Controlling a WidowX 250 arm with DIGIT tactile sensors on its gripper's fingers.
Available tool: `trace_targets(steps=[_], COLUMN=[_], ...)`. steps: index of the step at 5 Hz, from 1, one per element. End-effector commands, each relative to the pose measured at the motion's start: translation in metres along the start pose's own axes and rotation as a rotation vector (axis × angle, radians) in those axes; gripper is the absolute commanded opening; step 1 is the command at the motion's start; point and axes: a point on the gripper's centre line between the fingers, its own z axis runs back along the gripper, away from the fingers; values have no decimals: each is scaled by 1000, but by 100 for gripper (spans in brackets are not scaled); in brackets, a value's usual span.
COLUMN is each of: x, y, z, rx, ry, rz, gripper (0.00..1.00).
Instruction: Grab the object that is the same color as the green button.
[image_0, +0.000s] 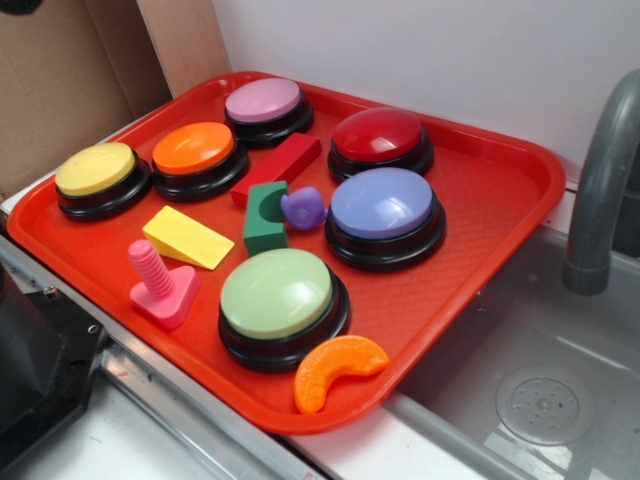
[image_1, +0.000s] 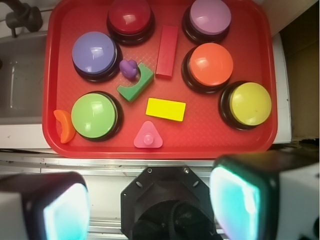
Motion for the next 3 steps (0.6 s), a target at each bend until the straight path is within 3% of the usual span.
trace_targets(steps=[1,3], x=[0,25], y=[0,7], z=[0,-32], rx=[0,-52], ry=[0,-20], rz=[0,169], gripper=[100,100])
